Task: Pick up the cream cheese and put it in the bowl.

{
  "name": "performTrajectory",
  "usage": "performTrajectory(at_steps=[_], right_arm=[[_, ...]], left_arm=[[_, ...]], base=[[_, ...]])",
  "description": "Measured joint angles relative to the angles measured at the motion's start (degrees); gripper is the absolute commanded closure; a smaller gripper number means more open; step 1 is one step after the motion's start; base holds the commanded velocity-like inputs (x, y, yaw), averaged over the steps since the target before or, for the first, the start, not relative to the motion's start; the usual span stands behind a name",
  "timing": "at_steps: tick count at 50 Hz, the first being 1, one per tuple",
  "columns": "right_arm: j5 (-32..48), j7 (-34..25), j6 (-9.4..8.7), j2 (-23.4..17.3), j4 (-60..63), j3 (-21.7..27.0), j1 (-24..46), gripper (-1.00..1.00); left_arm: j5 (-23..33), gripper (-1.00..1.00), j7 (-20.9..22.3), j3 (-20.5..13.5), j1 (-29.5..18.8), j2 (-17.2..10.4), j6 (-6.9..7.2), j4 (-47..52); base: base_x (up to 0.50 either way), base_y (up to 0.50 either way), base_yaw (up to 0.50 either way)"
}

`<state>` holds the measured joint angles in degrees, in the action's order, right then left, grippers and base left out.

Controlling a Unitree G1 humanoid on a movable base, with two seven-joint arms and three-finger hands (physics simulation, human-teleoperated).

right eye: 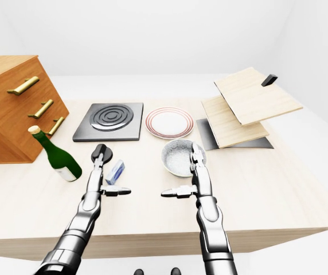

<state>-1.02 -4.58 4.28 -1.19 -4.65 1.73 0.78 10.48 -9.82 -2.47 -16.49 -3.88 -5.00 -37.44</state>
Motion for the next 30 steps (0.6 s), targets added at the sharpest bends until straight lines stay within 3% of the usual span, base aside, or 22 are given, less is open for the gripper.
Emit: performTrajectory(at_steps=[7, 8, 18, 30], right_arm=[[-0.2, -0.5, -0.13, 0.0, 0.4, -0.1, -0.3, -1.0], [-0.3, -0.6, -0.15, 0.0, 0.5, -0.1, -0.3, -1.0], [-0.9, -1.4, -0.78, 0.1, 1.3, -0.3, -0.7, -1.0], [-2.1, -2.5, -3.1, 0.2, 4.7, -0.5, -1.8, -1.0]], left_arm=[[1.9, -1.0, -2.4, 0.3, -1.6, -0.2, 0.0, -4.3], [2.2, 1.0, -2.7, 0.4, -1.8, -0.2, 0.0, -4.5], [5.0, 1.0, -5.3, 0.0, -2.3, -0.6, 0.0, -4.8], [7.3, 1.0, -5.3, -0.2, -2.2, -0.7, 0.01, -3.9]], base=[[0.0, 0.0, 0.0], [0.0, 0.0, 0.0], [0.0, 0.0, 0.0], [0.0, 0.0, 0.0]])
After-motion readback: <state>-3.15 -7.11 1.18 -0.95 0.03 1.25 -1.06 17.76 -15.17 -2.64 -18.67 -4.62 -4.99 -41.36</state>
